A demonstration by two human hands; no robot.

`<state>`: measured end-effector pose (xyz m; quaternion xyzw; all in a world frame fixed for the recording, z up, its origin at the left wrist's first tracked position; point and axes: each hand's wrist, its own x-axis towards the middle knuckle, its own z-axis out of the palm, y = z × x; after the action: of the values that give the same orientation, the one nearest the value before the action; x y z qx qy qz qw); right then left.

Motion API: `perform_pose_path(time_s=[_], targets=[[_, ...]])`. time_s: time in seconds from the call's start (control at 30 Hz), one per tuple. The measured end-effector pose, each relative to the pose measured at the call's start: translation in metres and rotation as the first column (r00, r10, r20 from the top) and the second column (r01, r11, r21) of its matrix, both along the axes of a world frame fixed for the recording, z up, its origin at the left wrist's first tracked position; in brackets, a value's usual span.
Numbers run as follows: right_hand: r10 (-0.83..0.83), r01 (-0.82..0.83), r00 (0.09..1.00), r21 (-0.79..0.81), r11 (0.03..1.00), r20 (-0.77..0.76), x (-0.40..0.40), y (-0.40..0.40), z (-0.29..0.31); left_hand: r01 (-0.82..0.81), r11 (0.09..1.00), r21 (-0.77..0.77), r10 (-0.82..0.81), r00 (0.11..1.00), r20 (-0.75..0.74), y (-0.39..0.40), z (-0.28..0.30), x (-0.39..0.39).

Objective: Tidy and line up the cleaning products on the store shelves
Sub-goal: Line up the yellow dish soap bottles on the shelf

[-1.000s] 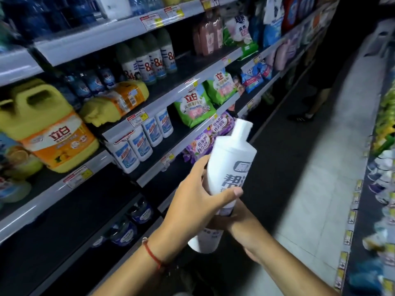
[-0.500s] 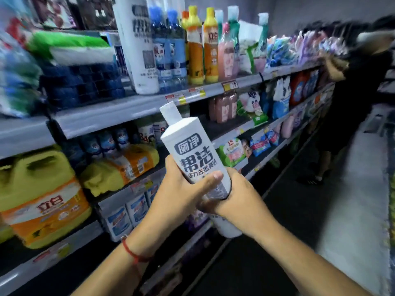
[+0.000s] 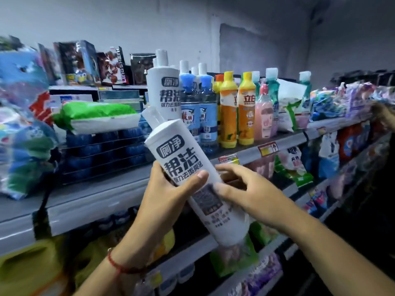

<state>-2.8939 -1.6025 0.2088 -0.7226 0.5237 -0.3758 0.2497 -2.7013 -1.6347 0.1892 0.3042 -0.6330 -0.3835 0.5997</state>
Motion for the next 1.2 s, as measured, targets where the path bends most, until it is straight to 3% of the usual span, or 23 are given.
perform_pose_path(time_s=[0.2,0.37,0.5,0.6,0.73,0.87,1.07,1.2], targets=[[-0.002,0.019,0.998,-0.267,0.964,0.064,-0.004,-0.102,0.082,-0.143,0.982,-0.121,0.147,0.989,0.023,-0.021,0.039,0.001],[-0.053,-0.045,0.978,-0.454,0.890,-0.200,0.014,-0.168,0.140,-0.310,0.934,-0.181,0.313,0.950,-0.011,-0.021,0.064,-0.009],[-0.047,-0.152,0.902,-0.417,0.896,-0.430,0.024,-0.211,0.155,-0.385,0.904,-0.189,0.386,0.922,-0.029,-0.023,0.075,-0.017],[-0.114,-0.154,0.870,-0.483,0.862,-0.480,0.028,-0.224,0.155,-0.430,0.879,-0.205,0.434,0.900,-0.028,-0.023,0.079,-0.024],[-0.130,-0.172,0.892,-0.591,0.788,-0.433,0.021,-0.222,0.145,-0.499,0.831,-0.247,0.509,0.860,-0.026,-0.020,0.081,-0.034],[0.153,-0.291,0.951,-0.608,0.739,-0.269,-0.007,-0.203,0.135,-0.540,0.802,-0.256,0.560,0.829,0.006,-0.023,0.088,-0.037],[0.365,-0.293,0.930,-0.704,0.647,-0.052,-0.068,-0.179,0.133,-0.552,0.789,-0.269,0.591,0.802,0.087,-0.032,0.116,-0.048],[0.338,-0.238,0.941,-0.764,0.599,-0.028,-0.110,-0.154,0.143,-0.545,0.784,-0.296,0.597,0.793,0.122,-0.056,0.127,-0.059]])
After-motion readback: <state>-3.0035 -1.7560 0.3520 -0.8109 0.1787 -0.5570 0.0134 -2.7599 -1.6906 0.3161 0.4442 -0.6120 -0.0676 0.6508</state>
